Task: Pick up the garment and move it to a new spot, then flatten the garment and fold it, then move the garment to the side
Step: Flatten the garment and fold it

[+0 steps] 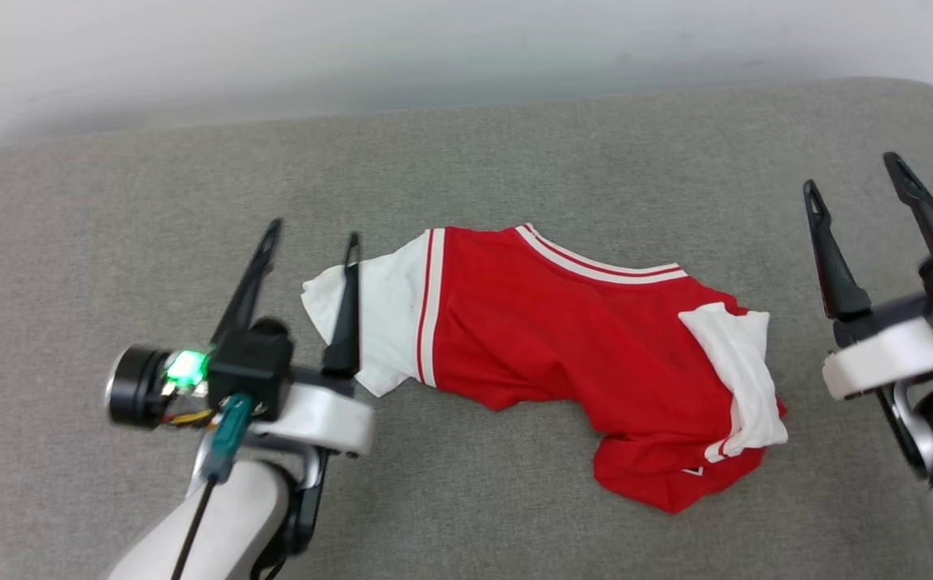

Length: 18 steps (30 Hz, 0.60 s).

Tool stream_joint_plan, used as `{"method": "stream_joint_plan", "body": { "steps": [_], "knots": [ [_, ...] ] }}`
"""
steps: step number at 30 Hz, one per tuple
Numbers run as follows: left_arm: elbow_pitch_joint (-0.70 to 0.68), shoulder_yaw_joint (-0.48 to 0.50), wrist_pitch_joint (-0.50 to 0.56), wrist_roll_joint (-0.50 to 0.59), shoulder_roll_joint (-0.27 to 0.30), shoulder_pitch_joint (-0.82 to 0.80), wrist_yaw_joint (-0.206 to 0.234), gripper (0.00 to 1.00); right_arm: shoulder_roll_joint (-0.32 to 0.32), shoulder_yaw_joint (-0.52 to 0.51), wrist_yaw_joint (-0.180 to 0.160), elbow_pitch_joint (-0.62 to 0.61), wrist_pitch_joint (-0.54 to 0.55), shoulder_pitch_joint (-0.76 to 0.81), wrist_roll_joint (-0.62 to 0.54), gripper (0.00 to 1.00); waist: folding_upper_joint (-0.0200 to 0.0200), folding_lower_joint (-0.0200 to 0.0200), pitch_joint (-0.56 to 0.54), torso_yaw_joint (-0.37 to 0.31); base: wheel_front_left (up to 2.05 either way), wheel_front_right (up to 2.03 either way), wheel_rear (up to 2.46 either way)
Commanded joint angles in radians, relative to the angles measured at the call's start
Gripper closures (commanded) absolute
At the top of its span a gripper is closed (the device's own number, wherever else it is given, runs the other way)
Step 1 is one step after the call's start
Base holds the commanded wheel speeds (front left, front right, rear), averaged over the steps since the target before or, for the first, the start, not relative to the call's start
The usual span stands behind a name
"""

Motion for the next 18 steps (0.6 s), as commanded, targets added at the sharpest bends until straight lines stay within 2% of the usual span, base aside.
{"method": "stream_joint_plan", "body": {
  "steps": [1,6,10,13,16,18],
  "knots": [
    [-0.020,0.036,-0.007,0.018,0.001,0.045,0.011,0.00,-0.039,0.036,-0.001,0.037,0.031,-0.055,0.025,0.00,0.0000,0.0001,-0.004,0.009,0.00,0.00,0.00],
    [-0.080,0.163,-0.006,0.078,-0.028,0.195,0.029,0.00,-0.205,0.232,-0.001,0.130,0.240,-0.175,0.162,0.00,0.0000,0.0001,0.001,0.035,0.00,0.00,0.00],
    [-0.099,0.236,-0.005,0.115,-0.061,0.272,0.005,0.00,-0.338,0.412,-0.001,0.124,0.469,-0.267,0.339,0.00,0.0000,0.0001,0.018,0.053,0.00,0.00,0.00],
    [-0.107,0.283,-0.005,0.145,-0.091,0.301,-0.016,0.00,-0.426,0.554,-0.001,0.098,0.674,-0.321,0.516,0.00,0.0000,0.0001,0.038,0.067,0.00,0.00,0.00],
    [-0.111,0.326,-0.005,0.171,-0.127,0.316,-0.040,0.00,-0.511,0.645,-0.001,0.067,0.855,-0.376,0.682,0.00,0.0000,0.0001,0.063,0.082,0.00,0.00,0.00],
    [-0.112,0.351,-0.005,0.189,-0.147,0.318,-0.059,0.00,-0.541,0.692,-0.001,0.054,0.930,-0.405,0.757,0.00,0.0000,0.0001,0.084,0.091,0.00,0.00,0.00]
  ]
}}
